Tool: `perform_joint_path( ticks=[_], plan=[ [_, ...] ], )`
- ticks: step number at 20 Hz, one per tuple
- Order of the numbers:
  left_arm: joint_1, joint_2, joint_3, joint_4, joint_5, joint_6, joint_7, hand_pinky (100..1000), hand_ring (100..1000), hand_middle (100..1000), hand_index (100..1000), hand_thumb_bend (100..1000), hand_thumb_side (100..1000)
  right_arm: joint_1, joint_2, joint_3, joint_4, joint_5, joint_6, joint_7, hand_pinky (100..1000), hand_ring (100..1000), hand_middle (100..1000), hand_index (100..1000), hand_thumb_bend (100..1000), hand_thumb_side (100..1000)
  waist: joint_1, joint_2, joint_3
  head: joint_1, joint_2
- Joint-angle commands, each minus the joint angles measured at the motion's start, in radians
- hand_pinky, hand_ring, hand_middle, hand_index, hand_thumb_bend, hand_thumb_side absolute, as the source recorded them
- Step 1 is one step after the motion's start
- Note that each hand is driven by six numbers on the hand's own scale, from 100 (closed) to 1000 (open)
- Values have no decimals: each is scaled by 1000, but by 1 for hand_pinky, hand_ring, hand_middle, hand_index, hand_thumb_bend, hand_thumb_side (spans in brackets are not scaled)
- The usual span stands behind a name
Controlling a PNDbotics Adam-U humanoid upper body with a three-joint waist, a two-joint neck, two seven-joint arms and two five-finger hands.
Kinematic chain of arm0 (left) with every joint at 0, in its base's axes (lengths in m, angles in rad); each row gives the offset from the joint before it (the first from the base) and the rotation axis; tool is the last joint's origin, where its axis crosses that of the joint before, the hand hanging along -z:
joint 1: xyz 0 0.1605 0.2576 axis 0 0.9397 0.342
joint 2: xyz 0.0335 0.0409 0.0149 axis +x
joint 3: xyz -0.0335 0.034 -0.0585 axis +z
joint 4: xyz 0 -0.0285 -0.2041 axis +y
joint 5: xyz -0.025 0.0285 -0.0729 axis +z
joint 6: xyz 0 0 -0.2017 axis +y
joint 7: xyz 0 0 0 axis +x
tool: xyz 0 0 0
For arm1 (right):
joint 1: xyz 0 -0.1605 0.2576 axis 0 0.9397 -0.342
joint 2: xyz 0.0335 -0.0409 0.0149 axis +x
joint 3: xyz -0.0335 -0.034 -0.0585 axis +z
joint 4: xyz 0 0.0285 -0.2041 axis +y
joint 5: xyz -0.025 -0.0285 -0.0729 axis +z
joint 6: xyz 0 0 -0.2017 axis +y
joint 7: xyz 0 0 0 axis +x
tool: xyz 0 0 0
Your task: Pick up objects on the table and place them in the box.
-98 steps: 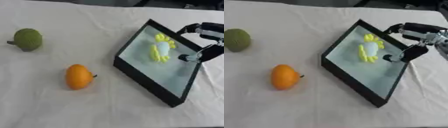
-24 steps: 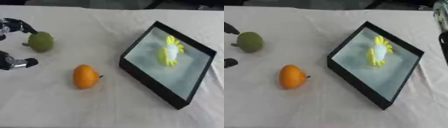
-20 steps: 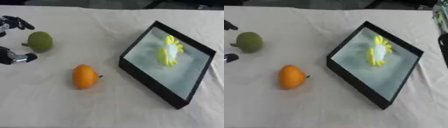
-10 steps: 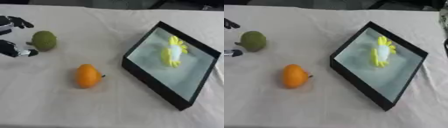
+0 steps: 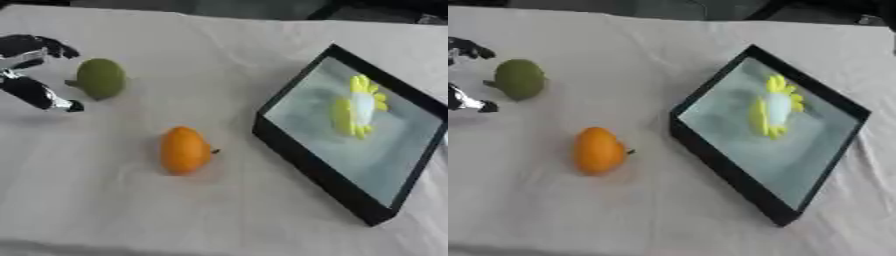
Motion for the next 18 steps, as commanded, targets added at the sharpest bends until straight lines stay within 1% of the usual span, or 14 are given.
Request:
perform_joint_path(
  ticks=[1,2,3,6,10,12,13,15,16,18],
  plan=[
    [-43,-12,27,61,-18,-3,18,933,876,842,938,516,484,-12,-13,-6,0,7,3,1,947,815,715,791,100,503,2,-12,-4,8,0],
    [-53,-23,30,80,-14,-6,19,933,875,841,938,512,484,-12,-12,-5,1,8,3,2,947,815,715,791,100,503,1,-11,-5,9,0],
    [-62,-34,32,95,-9,-9,18,928,870,839,936,487,496,-13,-11,-5,2,9,3,3,947,814,714,790,100,503,1,-10,-6,9,0],
    [-87,-60,35,132,11,-25,4,917,858,832,931,450,510,-13,-6,-2,3,9,4,5,947,814,713,790,100,514,0,-7,-9,11,0],
    [-120,-95,38,181,19,-44,-6,898,841,816,926,415,476,-14,1,5,5,7,8,13,947,813,713,789,100,531,-1,-4,-12,17,0],
    [-131,-106,38,196,12,-56,-3,860,812,789,882,368,418,-14,3,8,5,7,10,17,947,813,712,789,100,536,-1,-3,-13,17,0],
    [-134,-110,38,200,11,-63,-5,832,788,765,835,317,361,-14,4,8,5,7,10,18,948,814,713,789,100,541,-1,-3,-13,16,0],
    [-136,-110,35,201,6,-69,-13,783,740,707,750,267,205,-12,5,9,4,6,10,20,950,816,717,790,100,548,1,-3,-13,15,0],
    [-135,-108,33,198,1,-69,-17,748,707,664,716,230,100,-11,6,9,4,5,10,22,951,816,719,789,100,554,2,-3,-13,15,0],
    [-134,-103,30,184,-9,-66,-19,696,656,606,658,198,100,-9,8,12,6,3,11,27,951,818,723,794,100,564,3,-5,-12,15,0]
  ],
)
